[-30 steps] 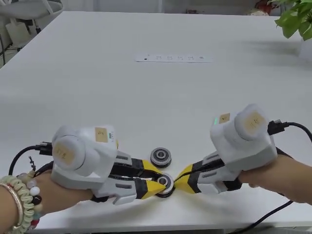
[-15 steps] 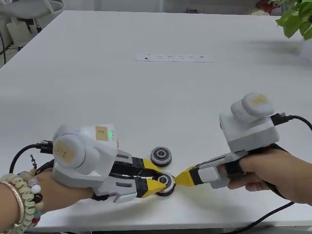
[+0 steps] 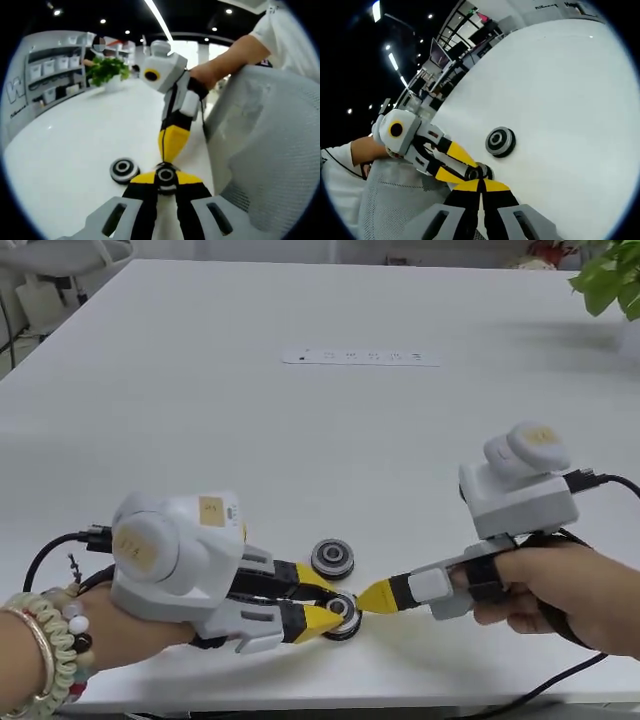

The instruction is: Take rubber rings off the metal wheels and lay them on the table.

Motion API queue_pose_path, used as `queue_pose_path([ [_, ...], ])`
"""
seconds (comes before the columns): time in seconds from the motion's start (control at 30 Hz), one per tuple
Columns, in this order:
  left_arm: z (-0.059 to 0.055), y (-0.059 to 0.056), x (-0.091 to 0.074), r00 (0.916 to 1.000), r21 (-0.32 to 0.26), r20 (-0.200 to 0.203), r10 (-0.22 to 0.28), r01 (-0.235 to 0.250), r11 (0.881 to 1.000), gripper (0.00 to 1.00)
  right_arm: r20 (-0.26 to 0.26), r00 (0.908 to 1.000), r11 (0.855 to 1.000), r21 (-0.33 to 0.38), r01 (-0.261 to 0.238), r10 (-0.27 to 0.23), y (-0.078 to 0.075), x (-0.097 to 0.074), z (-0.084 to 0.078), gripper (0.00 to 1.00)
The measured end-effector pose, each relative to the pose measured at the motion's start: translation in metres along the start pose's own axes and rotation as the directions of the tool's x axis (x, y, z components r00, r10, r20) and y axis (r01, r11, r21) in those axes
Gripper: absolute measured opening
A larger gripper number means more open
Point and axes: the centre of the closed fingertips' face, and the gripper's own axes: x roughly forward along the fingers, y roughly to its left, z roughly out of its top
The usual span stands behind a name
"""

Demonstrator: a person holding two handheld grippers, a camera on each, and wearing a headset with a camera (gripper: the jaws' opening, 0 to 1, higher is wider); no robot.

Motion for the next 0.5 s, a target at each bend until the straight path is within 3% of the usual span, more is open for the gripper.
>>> queue_pose_path([
  [0.5,-0.0001,0.0005,0.0011,1.0000,-0.003,0.004,0.002,-0.002,1.000,0.14,0.002,1.0000,1.000,-0.021,-0.007,0.007,0.0036,-0.0005,0.0017,0.00],
])
